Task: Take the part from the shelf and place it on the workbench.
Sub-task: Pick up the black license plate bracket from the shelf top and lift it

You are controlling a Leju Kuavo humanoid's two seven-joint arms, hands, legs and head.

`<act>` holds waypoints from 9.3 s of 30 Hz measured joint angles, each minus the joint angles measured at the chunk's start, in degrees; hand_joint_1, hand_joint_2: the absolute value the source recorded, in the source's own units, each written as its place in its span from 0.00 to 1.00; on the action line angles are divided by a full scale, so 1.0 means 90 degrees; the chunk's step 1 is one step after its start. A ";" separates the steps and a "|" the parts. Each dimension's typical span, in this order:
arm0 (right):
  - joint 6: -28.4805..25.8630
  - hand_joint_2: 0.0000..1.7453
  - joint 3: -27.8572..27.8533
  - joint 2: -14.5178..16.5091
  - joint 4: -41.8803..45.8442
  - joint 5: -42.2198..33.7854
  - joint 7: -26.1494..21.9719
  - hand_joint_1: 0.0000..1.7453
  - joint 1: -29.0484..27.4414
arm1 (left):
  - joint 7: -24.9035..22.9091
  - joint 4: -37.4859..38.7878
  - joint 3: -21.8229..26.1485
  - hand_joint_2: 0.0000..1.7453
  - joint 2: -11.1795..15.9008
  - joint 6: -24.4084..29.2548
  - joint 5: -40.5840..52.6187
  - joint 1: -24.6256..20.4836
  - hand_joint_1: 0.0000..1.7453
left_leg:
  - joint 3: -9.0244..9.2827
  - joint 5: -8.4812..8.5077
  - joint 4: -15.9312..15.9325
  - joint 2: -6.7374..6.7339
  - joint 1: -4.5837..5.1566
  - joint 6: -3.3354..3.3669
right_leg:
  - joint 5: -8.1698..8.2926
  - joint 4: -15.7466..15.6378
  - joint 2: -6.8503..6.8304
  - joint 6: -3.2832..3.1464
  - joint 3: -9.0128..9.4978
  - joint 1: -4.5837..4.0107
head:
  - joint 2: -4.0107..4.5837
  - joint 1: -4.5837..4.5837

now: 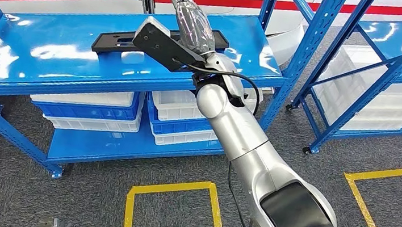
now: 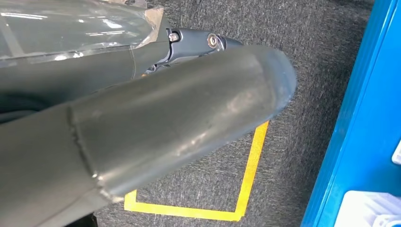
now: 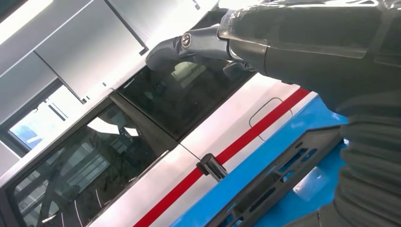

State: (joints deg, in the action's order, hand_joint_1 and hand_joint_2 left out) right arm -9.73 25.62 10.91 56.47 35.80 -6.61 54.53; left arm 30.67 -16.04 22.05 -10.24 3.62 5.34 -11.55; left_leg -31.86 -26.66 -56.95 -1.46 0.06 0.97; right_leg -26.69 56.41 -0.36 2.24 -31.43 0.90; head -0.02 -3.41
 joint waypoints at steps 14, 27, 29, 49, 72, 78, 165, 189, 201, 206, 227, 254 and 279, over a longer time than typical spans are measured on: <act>-0.0205 1.00 0.0106 0.0031 -0.0428 -0.0218 -0.0266 0.00 0.0127 | 0.0056 0.0003 0.0066 0.00 0.0046 -0.0065 -0.0136 0.0016 0.00 | -0.0079 0.0065 0.0003 -0.0027 -0.0035 0.0262 | -0.0456 0.1284 0.0012 0.0077 -0.0761 0.0042 | 0.0000 -0.0023; -0.0338 1.00 0.0141 -0.0081 -0.0629 -0.0316 -0.0291 0.00 0.0044 | 0.0006 0.0004 0.0039 0.00 0.0049 -0.0060 -0.0191 0.0009 0.00 | -0.0177 -0.0250 -0.0338 0.0034 -0.0066 -0.0040 | 0.0238 0.0097 0.0044 -0.0181 -0.0400 0.0020 | 0.0000 0.0007; -0.0342 1.00 0.0145 -0.0072 -0.0636 -0.0314 -0.0289 0.00 0.0034 | 0.0002 0.0006 0.0037 0.00 0.0052 -0.0055 -0.0192 0.0010 0.00 | -0.0594 -0.0599 -0.1129 0.0101 -0.0086 -0.0099 | 0.0215 0.0095 0.0069 -0.0256 -0.0375 0.0024 | 0.0000 0.0020; -0.0390 1.00 0.0163 -0.0229 -0.0642 -0.0311 -0.0235 0.00 -0.0139 | -0.0080 0.0029 -0.0115 0.00 0.0111 -0.0044 -0.0233 0.0018 0.00 | -0.0204 0.0203 0.0044 0.0163 -0.0086 0.0153 | -0.0177 0.1349 0.0083 0.0012 -0.1067 0.0010 | 0.0000 0.0015; -0.0392 1.00 0.0122 -0.0236 -0.0546 -0.0277 -0.0230 0.00 -0.0213 | -0.0072 0.0050 -0.0217 0.00 0.0175 -0.0082 -0.0242 0.0041 0.00 | -0.0280 0.0258 0.0053 0.0153 -0.0047 0.0171 | -0.0023 0.0243 0.0142 -0.0115 -0.0149 -0.0102 | 0.0000 0.0027; -0.0390 1.00 0.0085 -0.0268 -0.0517 -0.0265 -0.0228 0.00 -0.0203 | -0.0066 0.0050 -0.0231 0.00 0.0178 -0.0084 -0.0253 0.0034 0.00 | -0.0174 0.0237 0.0097 0.0156 -0.0069 0.0232 | -0.0383 0.1119 0.0120 -0.0139 -0.0619 -0.0062 | 0.0000 0.0015; 0.0456 1.00 0.2583 0.0693 -0.0979 0.0808 -0.0602 0.00 -0.1429 | -0.5773 0.0631 -0.0791 0.00 0.0417 0.2243 0.0373 0.0946 0.00 | -0.0479 0.0503 0.0099 0.0229 0.0050 0.0067 | -0.0061 -0.0079 0.0108 -0.0272 0.0053 -0.0105 | 0.0000 0.0071; -0.1360 1.00 0.2428 0.0575 -0.3460 0.2830 0.2026 0.00 -0.0720 | -0.5313 0.0631 -0.0715 0.00 0.0426 0.2450 0.0518 0.0955 0.00 | -0.0471 0.0505 0.0093 0.0235 0.0053 0.0068 | -0.0058 -0.0080 0.0103 -0.0268 0.0062 -0.0099 | 0.0000 0.0071; -0.1537 1.00 0.1527 0.0126 -0.3541 0.3229 0.2103 1.00 -0.0813 | -0.5080 0.0631 -0.0679 0.00 0.0433 0.2360 0.0670 0.0961 0.00 | -0.0454 0.0505 0.0093 0.0230 0.0053 0.0068 | -0.0058 -0.0080 0.0104 -0.0268 0.0079 -0.0101 | 0.0000 0.0071; -0.1586 1.00 0.1259 0.0101 -0.3496 0.3544 0.1894 0.99 -0.0901 | -0.5014 0.0631 -0.0627 0.00 0.0413 0.2436 0.0662 0.0960 0.00 | -0.0454 0.0505 0.0094 0.0229 0.0053 0.0068 | -0.0058 -0.0079 0.0106 -0.0268 0.0080 -0.0102 | 0.0000 0.0071; -0.0954 1.00 -0.0021 0.0415 -0.2460 0.2514 0.0099 1.00 -0.1353 | -0.3254 0.0588 -0.0186 0.00 0.0369 0.2466 0.0415 0.0963 0.00 | -0.0447 0.0504 0.0094 0.0230 0.0052 0.0067 | -0.0058 -0.0080 0.0108 -0.0269 0.0084 -0.0103 | 0.0000 0.0070; -0.0586 1.00 -0.0350 0.0065 0.2554 0.1410 -0.0577 1.00 -0.2705 | 0.0070 0.0370 0.1210 1.00 0.0463 0.1415 -0.0007 0.0927 0.00 | -0.0459 0.0502 0.0094 0.0232 0.0052 0.0067 | -0.0060 -0.0081 0.0105 -0.0269 0.0072 -0.0101 | 0.0000 0.0071; -0.0380 1.00 -0.0166 -0.0695 0.4122 0.0507 -0.0534 1.00 -0.2899 | -0.1285 0.0373 0.1678 1.00 0.0453 0.1219 0.0314 0.0882 0.00 | -0.0467 0.0484 0.0078 0.0235 0.0059 0.0083 | -0.0059 -0.0086 0.0103 -0.0266 0.0080 -0.0093 | 0.0000 0.0071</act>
State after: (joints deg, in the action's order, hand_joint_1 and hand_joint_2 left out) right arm -13.15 24.12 4.66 93.57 40.36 -11.41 28.45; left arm 19.10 -12.68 37.16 -6.16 14.60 8.16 -3.62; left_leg -36.07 -22.31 -56.25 0.65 0.59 1.71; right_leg -27.22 55.64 0.57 -0.15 -30.71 0.06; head -0.02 -2.78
